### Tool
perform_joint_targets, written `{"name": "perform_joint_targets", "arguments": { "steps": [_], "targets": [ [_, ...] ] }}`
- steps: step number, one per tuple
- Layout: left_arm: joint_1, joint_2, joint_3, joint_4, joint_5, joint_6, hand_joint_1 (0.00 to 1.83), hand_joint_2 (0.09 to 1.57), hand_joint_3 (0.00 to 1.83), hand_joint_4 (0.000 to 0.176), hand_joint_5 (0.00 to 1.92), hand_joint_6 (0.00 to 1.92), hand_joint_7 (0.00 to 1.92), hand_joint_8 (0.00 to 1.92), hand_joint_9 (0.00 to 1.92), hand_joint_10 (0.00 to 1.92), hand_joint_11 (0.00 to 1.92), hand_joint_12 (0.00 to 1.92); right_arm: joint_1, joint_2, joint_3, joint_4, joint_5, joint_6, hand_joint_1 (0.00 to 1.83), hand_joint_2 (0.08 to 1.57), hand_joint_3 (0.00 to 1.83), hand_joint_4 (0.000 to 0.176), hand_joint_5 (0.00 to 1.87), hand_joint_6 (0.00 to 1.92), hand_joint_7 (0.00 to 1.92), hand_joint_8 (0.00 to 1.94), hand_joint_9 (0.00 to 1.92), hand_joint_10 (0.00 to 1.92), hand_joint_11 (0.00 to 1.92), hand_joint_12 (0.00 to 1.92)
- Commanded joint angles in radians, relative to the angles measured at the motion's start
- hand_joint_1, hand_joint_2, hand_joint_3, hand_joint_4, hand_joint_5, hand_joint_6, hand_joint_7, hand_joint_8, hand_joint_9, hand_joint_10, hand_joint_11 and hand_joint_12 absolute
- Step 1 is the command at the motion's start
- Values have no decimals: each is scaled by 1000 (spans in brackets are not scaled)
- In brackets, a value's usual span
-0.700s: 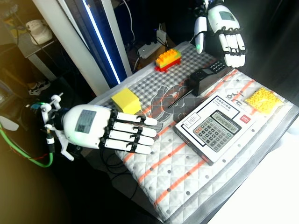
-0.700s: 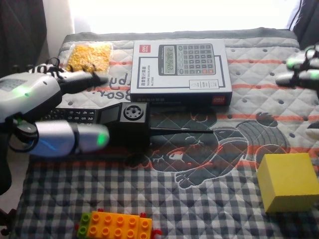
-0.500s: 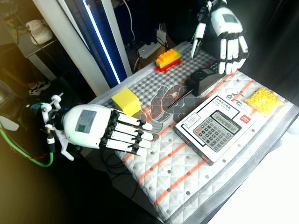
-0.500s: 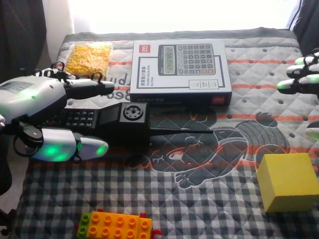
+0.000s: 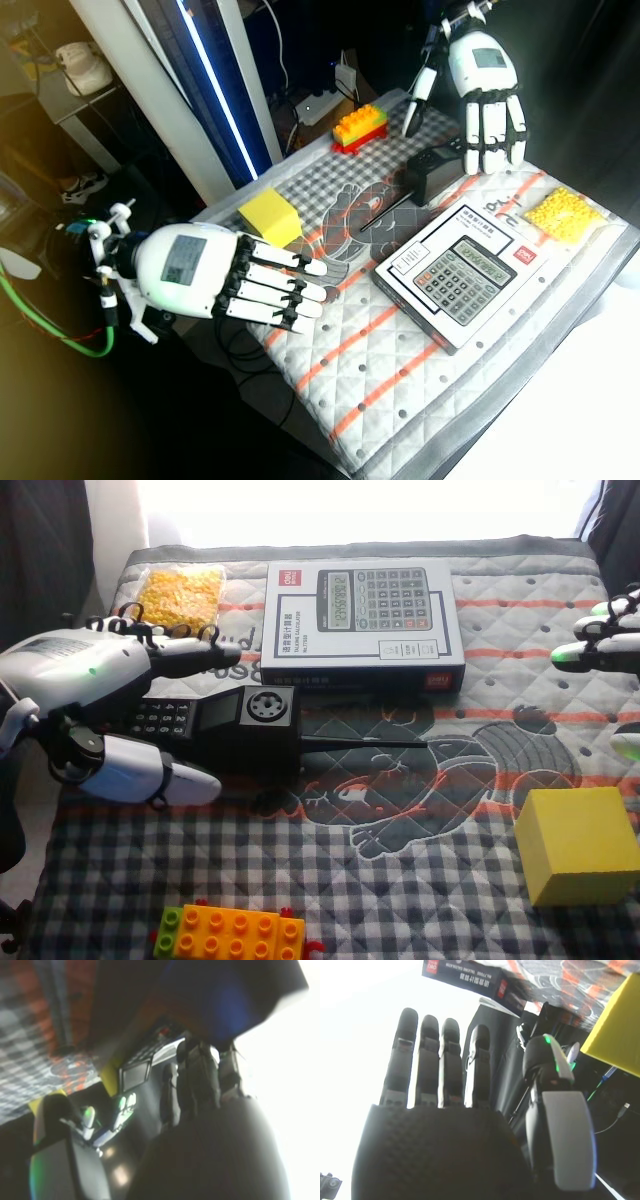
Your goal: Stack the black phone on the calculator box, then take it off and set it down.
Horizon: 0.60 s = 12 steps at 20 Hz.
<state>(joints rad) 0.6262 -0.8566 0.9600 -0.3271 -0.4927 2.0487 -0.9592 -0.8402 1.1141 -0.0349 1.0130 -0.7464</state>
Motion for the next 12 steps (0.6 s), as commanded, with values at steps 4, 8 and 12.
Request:
{"name": "perform_joint_targets", "arguments": {
  "steps": [4, 8, 12],
  "targets": [
    [-21, 0, 14, 6, -66, 1, 786, 1004, 6, 2, 636, 10, 674, 15, 615, 26, 0, 744, 6, 6, 2, 23, 112, -2, 516, 1249, 0, 78, 462, 0, 410, 1, 343, 0, 185, 423],
    [-39, -24, 43, -15, -43, 1, 1305, 1079, 4, 0, 894, 6, 959, 814, 811, 221, 145, 1026, 6, 6, 2, 22, 112, -2, 581, 1230, 0, 53, 478, 3, 415, 5, 347, 1, 191, 424],
    [-45, -42, 58, -43, -55, 1, 1250, 1157, 0, 0, 959, 792, 863, 1399, 792, 1260, 688, 1544, 6, 5, 1, 22, 112, -2, 553, 1223, 0, 65, 486, 6, 443, 11, 356, 4, 177, 412]
  ]
}}
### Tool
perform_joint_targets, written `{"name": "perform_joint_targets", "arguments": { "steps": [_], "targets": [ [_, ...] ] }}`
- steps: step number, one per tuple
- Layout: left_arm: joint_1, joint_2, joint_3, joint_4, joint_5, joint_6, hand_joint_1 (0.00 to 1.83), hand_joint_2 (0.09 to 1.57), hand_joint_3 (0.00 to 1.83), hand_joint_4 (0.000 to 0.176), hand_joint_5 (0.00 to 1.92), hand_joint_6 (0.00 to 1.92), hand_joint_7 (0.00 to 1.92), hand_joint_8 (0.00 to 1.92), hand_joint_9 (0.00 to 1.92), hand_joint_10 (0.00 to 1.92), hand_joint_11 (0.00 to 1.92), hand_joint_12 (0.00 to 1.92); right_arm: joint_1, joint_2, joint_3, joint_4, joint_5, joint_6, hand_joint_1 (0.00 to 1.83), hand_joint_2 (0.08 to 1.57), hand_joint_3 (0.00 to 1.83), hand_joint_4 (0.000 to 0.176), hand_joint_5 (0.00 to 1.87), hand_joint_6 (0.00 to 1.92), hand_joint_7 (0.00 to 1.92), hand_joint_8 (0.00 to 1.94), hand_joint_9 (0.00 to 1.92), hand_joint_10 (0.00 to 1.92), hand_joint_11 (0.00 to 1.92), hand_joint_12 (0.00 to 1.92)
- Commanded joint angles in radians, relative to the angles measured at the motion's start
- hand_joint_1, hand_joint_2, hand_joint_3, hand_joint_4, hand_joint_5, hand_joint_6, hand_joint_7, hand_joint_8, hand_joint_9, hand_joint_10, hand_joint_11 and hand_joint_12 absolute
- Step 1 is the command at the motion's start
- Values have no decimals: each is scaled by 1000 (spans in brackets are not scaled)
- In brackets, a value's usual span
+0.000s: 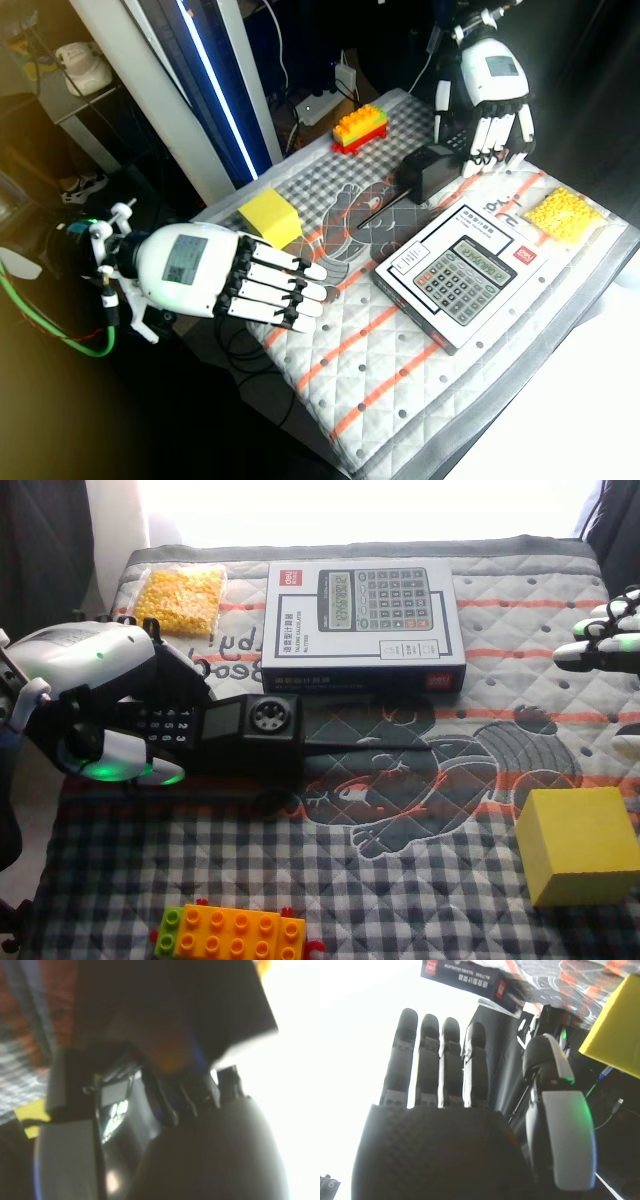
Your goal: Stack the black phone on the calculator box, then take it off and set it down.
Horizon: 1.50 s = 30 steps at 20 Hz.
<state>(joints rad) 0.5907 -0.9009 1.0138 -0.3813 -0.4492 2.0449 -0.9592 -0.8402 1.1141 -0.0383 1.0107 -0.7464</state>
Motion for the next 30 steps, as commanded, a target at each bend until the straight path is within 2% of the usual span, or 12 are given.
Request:
{"name": "perform_joint_targets", "arguments": {
  "steps": [1, 4, 10, 12, 14, 16, 18, 19, 21, 22, 27, 30],
  "targets": [
    [-10, 4, 0, 10, -111, 4, 1238, 1137, 0, 0, 1008, 782, 891, 1292, 831, 1233, 742, 1534, 5, 5, 1, 25, 114, -2, 559, 1228, 0, 61, 482, 3, 440, 8, 347, 0, 165, 407],
    [-10, 31, -34, 22, -174, -4, 1384, 1068, 0, 0, 1015, 727, 1069, 795, 1070, 1136, 883, 1317, 1, 5, 1, 26, 114, -2, 530, 1241, 3, 90, 477, 0, 449, 7, 346, 0, 151, 406],
    [-30, 118, -91, 201, -276, -252, 1386, 1080, 0, 0, 1014, 782, 1005, 890, 1029, 1136, 898, 1293, 1, 4, 2, 26, 114, -2, 484, 1247, 2, 79, 487, 2, 471, 5, 362, 6, 155, 420],
    [-73, 115, -85, 231, -279, -262, 1254, 1066, 0, 0, 1105, 685, 1073, 939, 1071, 822, 875, 1408, 1, 2, 3, 26, 114, -2, 463, 1254, 3, 83, 480, 0, 466, 1, 355, 1, 136, 417],
    [-137, 78, -42, 237, -247, -262, 1365, 1049, 0, 0, 1127, 600, 1069, 774, 1114, 984, 968, 1329, 1, -2, 6, 26, 114, -2, 460, 1255, 3, 71, 491, 4, 462, 0, 355, 0, 145, 421],
    [-205, 26, 16, 236, -185, -262, 1391, 1052, 0, 0, 1059, 779, 1068, 743, 1101, 968, 905, 1162, 4, -8, 10, 26, 114, -2, 429, 1263, 5, 102, 465, 0, 449, 0, 350, 1, 144, 416],
    [-263, -29, 78, 236, -120, -262, 1256, 1064, 0, 0, 1102, 679, 1091, 913, 1000, 707, 582, 1478, 8, -14, 14, 24, 114, -2, 459, 1263, 2, 121, 463, 0, 462, 4, 357, 3, 143, 417],
    [-291, -61, 113, 237, -84, -262, 1361, 1066, 2, 0, 1075, 698, 1049, 893, 1013, 1000, 774, 1373, 10, -17, 16, 22, 114, -2, 463, 1266, 3, 124, 458, 0, 460, 2, 360, 4, 147, 419],
    [-327, -113, 169, 236, -34, -262, 1274, 1064, 0, 0, 1099, 698, 1078, 895, 1035, 734, 740, 1268, 12, -22, 18, 20, 114, -2, 439, 1268, 3, 126, 455, 0, 458, 1, 361, 2, 150, 418],
    [-345, -149, 207, 236, -3, -262, 1364, 1046, 0, 0, 1149, 574, 1101, 804, 1057, 962, 758, 1199, 12, -23, 19, 19, 114, -2, 434, 1269, 3, 130, 456, 1, 458, 0, 358, 1, 145, 415],
    [-374, -279, 331, 229, 80, -262, 1391, 1059, 1, 0, 1040, 806, 1092, 723, 1047, 1032, 815, 1009, 17, -24, 21, 12, 111, -2, 531, 1254, 0, 80, 498, 6, 473, 1, 361, 0, 151, 402],
    [-386, -344, 396, 218, 116, -262, 1391, 1045, 0, 0, 1116, 570, 1132, 703, 1079, 1059, 796, 1122, 28, -28, 26, 1, 98, -2, 541, 1261, 0, 61, 505, 0, 479, 0, 370, 0, 201, 301]
  ]
}}
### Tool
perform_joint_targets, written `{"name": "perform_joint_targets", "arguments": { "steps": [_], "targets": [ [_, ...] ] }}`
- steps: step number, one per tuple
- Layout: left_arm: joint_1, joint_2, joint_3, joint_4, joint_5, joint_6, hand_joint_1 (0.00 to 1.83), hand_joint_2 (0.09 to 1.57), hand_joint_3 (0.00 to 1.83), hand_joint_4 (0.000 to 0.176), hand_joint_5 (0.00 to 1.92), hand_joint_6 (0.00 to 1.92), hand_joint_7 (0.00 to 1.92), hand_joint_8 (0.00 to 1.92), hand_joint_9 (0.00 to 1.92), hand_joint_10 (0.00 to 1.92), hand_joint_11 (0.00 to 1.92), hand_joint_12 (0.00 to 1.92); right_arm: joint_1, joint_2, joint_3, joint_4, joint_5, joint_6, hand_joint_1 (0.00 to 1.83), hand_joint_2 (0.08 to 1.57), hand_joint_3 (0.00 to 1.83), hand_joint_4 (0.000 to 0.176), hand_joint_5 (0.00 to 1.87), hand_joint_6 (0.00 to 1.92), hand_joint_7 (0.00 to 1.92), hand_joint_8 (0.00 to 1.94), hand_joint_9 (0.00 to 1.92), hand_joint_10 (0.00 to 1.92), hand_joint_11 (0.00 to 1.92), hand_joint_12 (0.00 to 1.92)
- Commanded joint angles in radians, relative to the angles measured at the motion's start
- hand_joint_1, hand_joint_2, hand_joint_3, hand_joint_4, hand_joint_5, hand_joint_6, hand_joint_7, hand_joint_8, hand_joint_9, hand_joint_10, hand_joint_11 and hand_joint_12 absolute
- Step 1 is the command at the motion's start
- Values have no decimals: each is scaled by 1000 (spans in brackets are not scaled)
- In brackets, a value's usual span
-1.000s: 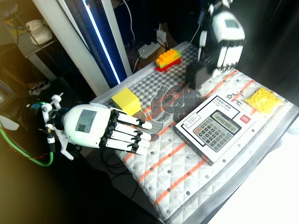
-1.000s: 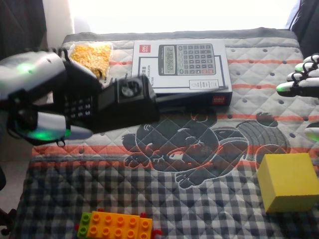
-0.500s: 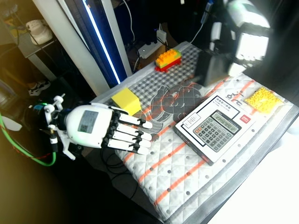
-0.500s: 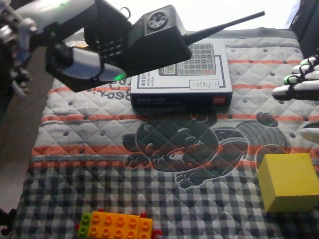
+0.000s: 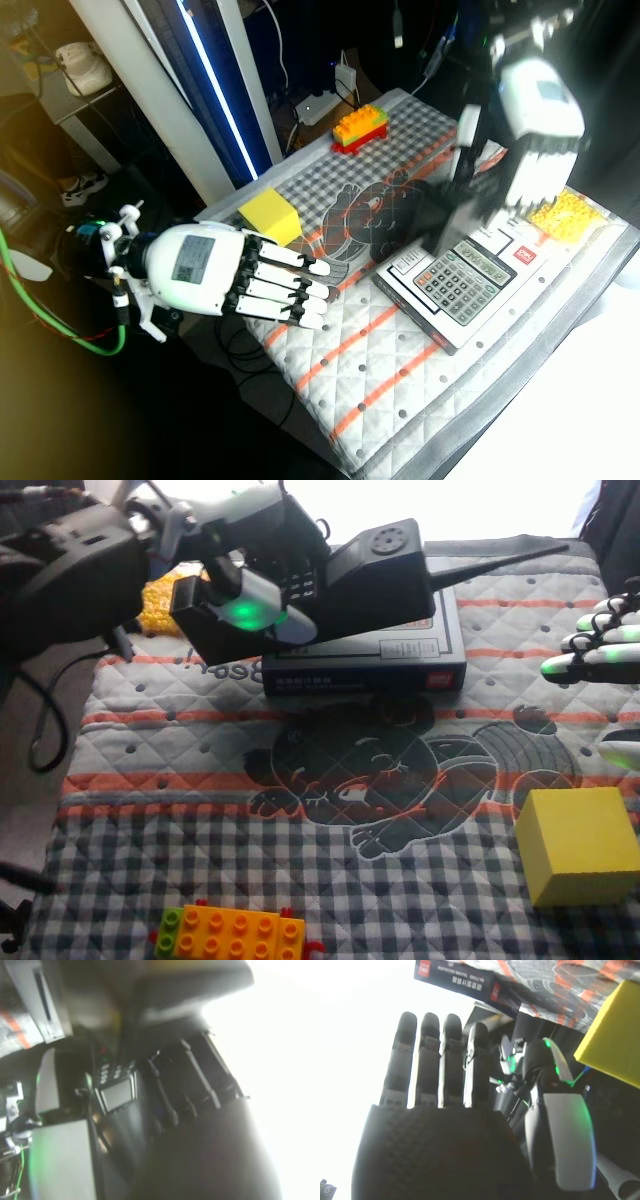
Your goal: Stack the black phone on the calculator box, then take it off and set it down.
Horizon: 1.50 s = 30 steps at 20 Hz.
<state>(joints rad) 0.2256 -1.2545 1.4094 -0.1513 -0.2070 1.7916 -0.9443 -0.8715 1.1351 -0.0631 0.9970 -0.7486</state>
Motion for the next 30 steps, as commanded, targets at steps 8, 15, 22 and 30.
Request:
{"name": "perform_joint_targets", "arguments": {
  "steps": [8, 15, 22, 30],
  "targets": [
    [-36, -74, 87, 6, -34, -9, 1133, 983, 0, 0, 810, 59, 852, 270, 916, 364, 593, 1405, 20, -6, 9, 20, 101, 0, 612, 1262, 0, 41, 505, 0, 472, 0, 369, 3, 253, 196],
    [-15, -66, 68, 4, -55, -9, 828, 815, 0, 172, 231, 0, 306, 0, 346, 0, 4, 1006, 20, -7, 8, 20, 101, 1, 633, 1253, 0, 41, 522, 2, 479, 3, 364, 2, 251, 153],
    [55, 113, -152, -56, -343, -12, 749, 853, 3, 176, 0, 0, 122, 1, 218, 1, 0, 807, 39, 10, -12, 17, 172, 1, 553, 1259, 0, 60, 498, 0, 471, 0, 380, 0, 344, 111],
    [249, 315, -377, -39, -695, -137, 782, 836, 0, 176, 48, 4, 43, 8, 6, 0, 0, 181, 128, -2, 1, 27, 206, 0, 541, 1258, 0, 40, 516, 5, 486, 3, 403, 3, 329, 61]
  ]
}}
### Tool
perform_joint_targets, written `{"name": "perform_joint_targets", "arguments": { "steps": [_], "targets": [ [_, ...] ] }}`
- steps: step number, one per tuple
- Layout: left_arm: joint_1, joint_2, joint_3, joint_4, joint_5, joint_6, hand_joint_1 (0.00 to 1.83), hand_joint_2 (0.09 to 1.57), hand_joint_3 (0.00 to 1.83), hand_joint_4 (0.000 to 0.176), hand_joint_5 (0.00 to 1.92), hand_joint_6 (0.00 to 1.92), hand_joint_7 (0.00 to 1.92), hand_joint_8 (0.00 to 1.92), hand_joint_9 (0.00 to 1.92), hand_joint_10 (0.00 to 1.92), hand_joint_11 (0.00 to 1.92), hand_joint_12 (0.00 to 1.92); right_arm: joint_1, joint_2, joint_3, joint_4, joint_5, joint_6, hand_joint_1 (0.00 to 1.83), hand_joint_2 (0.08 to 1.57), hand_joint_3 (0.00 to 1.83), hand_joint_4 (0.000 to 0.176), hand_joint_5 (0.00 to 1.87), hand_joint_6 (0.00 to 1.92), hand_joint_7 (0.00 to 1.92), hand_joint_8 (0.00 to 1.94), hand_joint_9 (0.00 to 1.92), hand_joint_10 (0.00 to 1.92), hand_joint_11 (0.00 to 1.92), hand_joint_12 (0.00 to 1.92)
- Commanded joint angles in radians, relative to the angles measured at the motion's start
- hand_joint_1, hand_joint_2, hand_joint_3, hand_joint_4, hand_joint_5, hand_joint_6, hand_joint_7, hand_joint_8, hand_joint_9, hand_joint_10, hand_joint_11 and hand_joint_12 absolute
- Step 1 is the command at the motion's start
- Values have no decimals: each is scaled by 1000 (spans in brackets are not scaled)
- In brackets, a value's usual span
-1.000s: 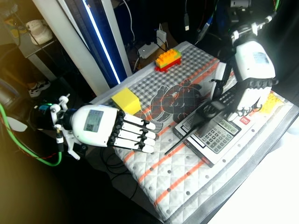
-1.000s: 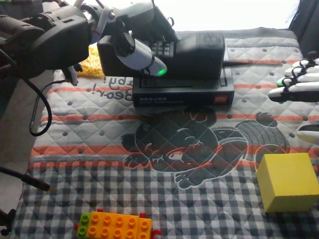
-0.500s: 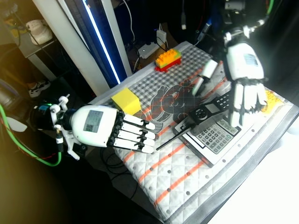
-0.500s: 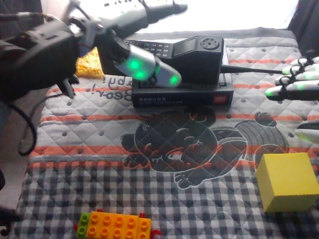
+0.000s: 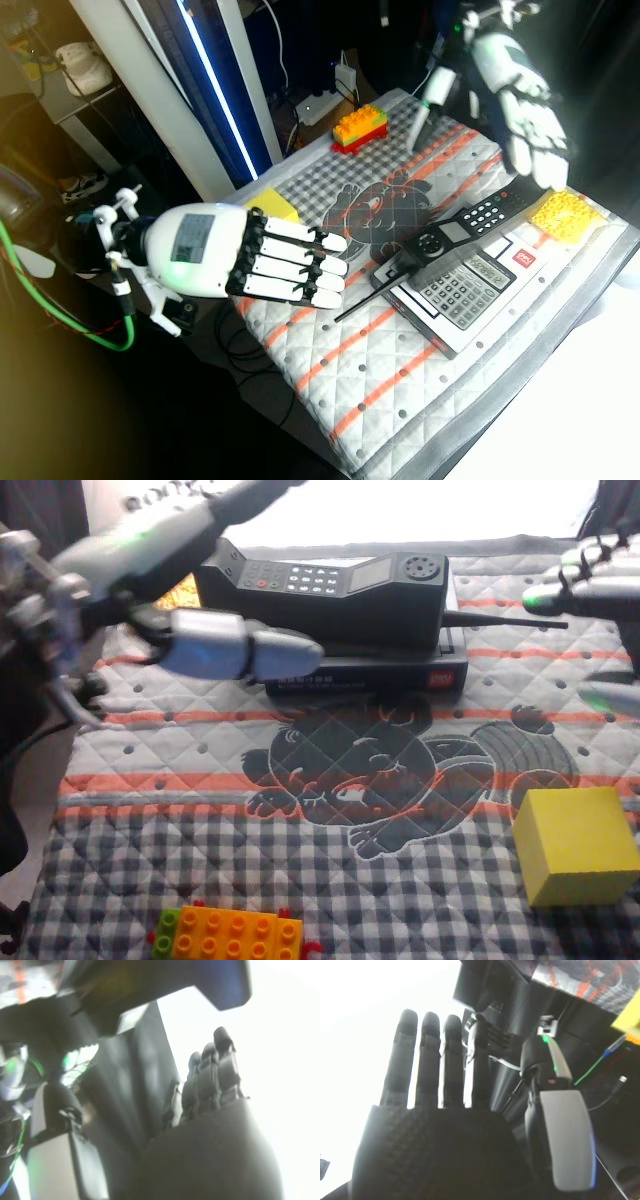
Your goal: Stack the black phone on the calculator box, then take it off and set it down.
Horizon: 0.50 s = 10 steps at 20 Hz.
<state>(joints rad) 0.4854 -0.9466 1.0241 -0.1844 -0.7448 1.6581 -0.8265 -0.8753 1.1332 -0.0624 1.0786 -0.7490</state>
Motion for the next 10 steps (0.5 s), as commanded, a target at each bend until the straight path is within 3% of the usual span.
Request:
{"name": "perform_joint_targets", "arguments": {
  "steps": [1, 2, 3, 4, 6, 7, 8, 10],
  "targets": [
    [11, 24, -7, -3, -193, -37, 754, 826, 0, 176, 18, 2, 8, 1, 0, 0, 0, 98, 25, -5, 8, 26, 126, 1, 477, 1227, 0, 56, 520, 5, 485, 1, 385, 1, 298, 47],
    [56, 51, -25, 1, -250, -103, 777, 819, 0, 176, 12, 1, 1, 0, 0, 0, 3, 86, 54, -23, 18, 25, 126, 1, 484, 1217, 0, 54, 524, 5, 478, 1, 387, 2, 298, 44],
    [94, 71, -35, 1, -299, -172, 855, 826, 0, 176, 46, 14, 0, 0, 0, 0, 3, 86, 69, -34, 27, 25, 126, 1, 707, 1163, 0, 66, 536, 3, 468, 0, 432, 7, 395, 78],
    [130, 87, -42, 2, -336, -236, 909, 834, 0, 176, 69, 7, 26, 2, 0, 0, 0, 149, 88, -49, 38, 24, 126, 1, 786, 1134, 0, 87, 531, 1, 477, 3, 469, 16, 454, 103],
    [195, 111, -54, 1, -397, -330, 900, 865, 5, 176, 37, 7, 38, 1, 0, 0, 0, 15, 125, -79, 57, 25, 124, 1, 721, 1116, 0, 108, 467, 0, 405, 0, 371, 0, 384, 74],
    [221, 119, -64, -8, -419, -342, 802, 846, 0, 176, 37, 6, 23, 0, 0, 0, 0, 2, 138, -97, 68, 26, 122, 1, 669, 1093, 0, 113, 418, 0, 370, 0, 335, 0, 352, 59],
    [250, 128, -78, -23, -448, -342, 800, 823, 0, 176, 42, 7, 17, 0, 0, 0, 0, 0, 153, -116, 80, 30, 111, 1, 676, 1080, 0, 107, 417, 3, 377, 5, 347, 7, 371, 67],
    [319, 148, -112, -54, -518, -342, 864, 835, 0, 176, 14, 0, 0, 0, 0, 0, 0, 0, 203, -162, 109, 31, 71, 1, 674, 1060, 0, 155, 368, 0, 315, 0, 302, 0, 290, 34]
  ]
}}
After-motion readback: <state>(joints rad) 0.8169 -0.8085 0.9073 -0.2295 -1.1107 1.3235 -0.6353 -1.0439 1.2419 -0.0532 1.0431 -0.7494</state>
